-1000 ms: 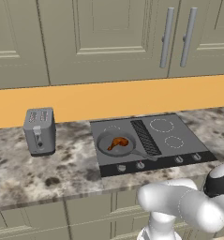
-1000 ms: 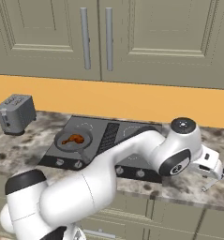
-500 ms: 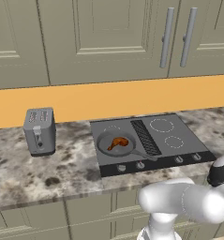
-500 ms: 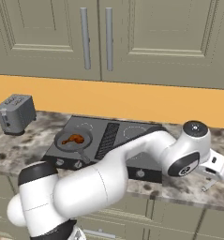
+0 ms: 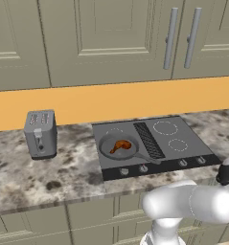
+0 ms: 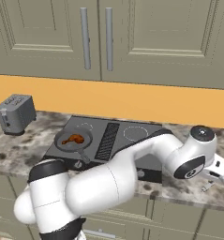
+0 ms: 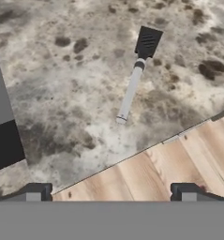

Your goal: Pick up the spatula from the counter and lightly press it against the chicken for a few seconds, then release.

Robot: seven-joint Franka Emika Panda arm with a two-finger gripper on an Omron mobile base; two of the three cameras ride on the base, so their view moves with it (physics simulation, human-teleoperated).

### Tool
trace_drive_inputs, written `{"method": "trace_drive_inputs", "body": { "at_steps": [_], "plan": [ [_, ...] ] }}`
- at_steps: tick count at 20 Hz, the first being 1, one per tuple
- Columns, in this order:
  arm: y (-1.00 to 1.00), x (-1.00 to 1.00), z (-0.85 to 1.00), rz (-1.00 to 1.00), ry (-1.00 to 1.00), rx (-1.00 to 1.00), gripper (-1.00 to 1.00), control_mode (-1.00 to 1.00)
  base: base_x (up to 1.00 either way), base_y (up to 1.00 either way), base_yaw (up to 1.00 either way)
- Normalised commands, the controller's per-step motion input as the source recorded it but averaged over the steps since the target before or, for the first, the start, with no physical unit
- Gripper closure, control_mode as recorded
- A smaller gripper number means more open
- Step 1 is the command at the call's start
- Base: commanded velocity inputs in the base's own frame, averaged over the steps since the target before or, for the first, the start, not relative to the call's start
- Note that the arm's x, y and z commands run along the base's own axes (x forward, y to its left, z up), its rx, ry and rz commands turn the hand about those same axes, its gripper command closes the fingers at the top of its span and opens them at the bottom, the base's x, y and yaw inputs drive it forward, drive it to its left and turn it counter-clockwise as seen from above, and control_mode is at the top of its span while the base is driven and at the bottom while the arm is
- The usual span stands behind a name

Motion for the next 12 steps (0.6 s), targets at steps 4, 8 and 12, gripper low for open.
{"method": "trace_drive_inputs", "body": {
  "at_steps": [4, 8, 12],
  "plan": [
    [-0.01, 0.03, -0.27, 0.0, -0.02, 0.0, -1.0, -1.0, 0.0, 0.0, 0.0],
    [-0.02, 0.1, -0.25, 0.0, -0.01, 0.0, -1.0, -1.0, 0.0, 0.0, 0.0],
    [0.0, 0.16, -0.12, 0.0, 0.0, 0.0, -1.0, -1.0, 0.0, 0.0, 0.0]
  ]
}}
